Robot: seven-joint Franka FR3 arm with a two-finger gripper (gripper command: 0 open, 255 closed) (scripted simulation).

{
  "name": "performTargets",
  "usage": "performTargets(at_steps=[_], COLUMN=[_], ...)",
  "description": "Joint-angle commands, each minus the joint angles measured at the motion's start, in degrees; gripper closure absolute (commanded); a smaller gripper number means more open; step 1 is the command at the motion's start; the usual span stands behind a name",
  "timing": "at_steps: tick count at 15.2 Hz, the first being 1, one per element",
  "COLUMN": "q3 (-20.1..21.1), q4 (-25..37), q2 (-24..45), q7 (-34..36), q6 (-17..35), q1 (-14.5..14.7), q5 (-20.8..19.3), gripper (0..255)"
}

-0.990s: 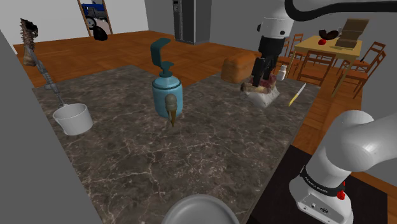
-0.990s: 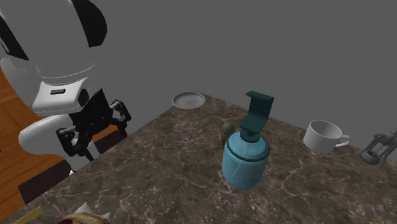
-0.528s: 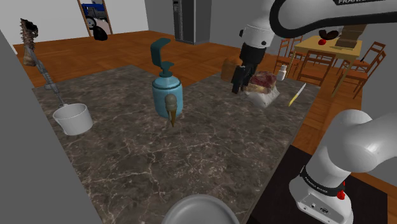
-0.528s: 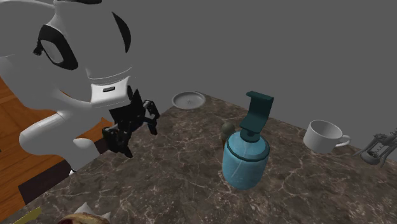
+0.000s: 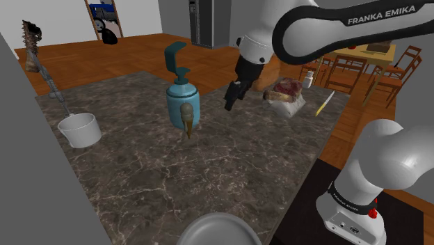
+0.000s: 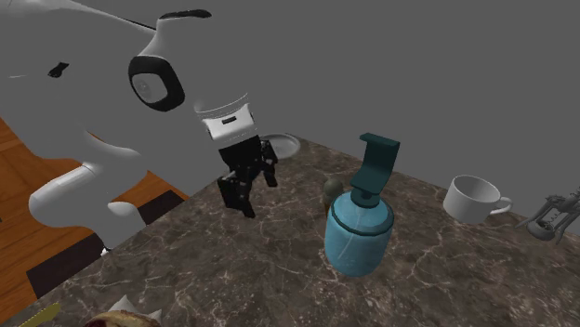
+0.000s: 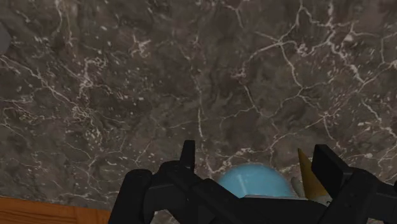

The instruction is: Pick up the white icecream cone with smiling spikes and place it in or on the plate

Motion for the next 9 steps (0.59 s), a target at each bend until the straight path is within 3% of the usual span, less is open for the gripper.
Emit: performTargets(at_steps=[1, 9], q3=[1.86, 10.03], q4=[0.56, 5.34], q2=[2.63, 12.60], q7=[0.68, 5.62], q6=[4.50, 18.16], q1=[0.51, 0.75], q5=[-0.05, -4.02], gripper=[0, 0])
